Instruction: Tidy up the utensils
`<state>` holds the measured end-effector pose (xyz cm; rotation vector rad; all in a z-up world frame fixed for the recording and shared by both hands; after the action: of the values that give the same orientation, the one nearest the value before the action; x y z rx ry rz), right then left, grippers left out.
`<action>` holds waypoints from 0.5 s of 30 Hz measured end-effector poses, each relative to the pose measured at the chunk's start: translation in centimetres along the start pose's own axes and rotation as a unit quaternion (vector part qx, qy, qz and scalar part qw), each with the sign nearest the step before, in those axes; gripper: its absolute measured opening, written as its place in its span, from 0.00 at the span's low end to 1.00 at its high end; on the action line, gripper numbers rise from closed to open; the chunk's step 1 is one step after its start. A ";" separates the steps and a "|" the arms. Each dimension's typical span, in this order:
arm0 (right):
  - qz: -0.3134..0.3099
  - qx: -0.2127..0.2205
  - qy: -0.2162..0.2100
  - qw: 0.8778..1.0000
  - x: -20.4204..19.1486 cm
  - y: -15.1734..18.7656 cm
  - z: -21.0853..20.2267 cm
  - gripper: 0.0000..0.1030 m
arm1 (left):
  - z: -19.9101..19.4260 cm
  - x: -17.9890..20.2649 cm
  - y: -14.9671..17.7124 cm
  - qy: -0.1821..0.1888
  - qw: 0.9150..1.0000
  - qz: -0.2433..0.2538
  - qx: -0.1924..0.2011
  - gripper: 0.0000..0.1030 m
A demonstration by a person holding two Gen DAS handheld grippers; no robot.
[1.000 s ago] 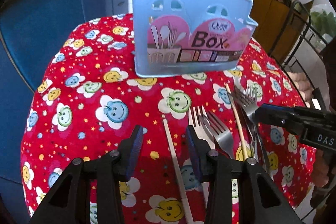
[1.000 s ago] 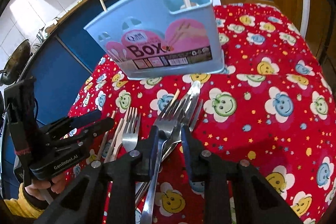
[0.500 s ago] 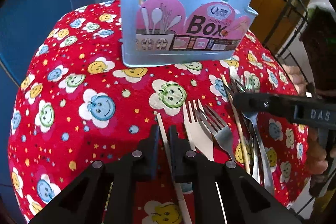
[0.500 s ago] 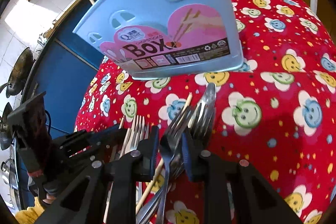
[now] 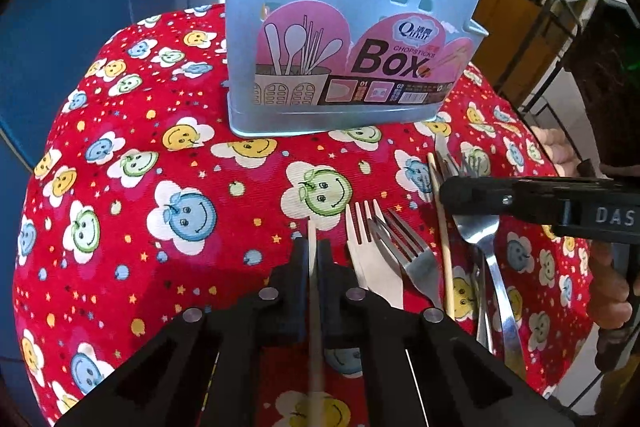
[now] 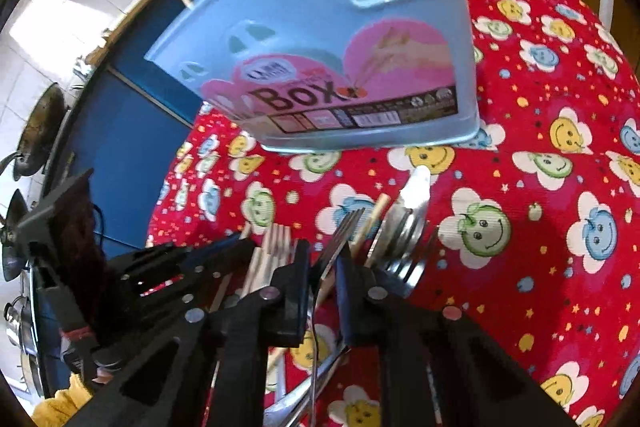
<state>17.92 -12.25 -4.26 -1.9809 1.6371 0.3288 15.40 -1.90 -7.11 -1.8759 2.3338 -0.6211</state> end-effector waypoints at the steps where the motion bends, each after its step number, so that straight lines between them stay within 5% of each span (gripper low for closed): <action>1: -0.004 0.007 -0.003 1.000 -0.3 0.0 -0.4 0.12 | -0.2 -0.1 0.1 0.002 1.000 -0.003 0.003 0.04; 8: -0.032 0.062 -0.015 0.997 -1.9 0.7 -3.3 0.10 | -2.8 0.2 0.4 0.025 0.999 -0.010 0.043 0.04; 15: -0.040 0.128 -0.027 0.991 -2.9 1.6 -6.5 0.08 | -7.3 1.6 0.1 0.032 0.992 0.008 0.123 0.04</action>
<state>14.71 -13.59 2.17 -1.8223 1.4798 0.1322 12.67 -1.54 -0.21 -1.7504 2.1873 -0.9327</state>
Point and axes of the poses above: each gripper's, at about its wrist camera, not at the fingertips, and z roughly the way its jaws point, x to its right, y to its underside, the point moved 7 cm from there along z, roughly the way its jaws point, and after that the axes turned 11 degrees about -x, right-handed, at the moved point
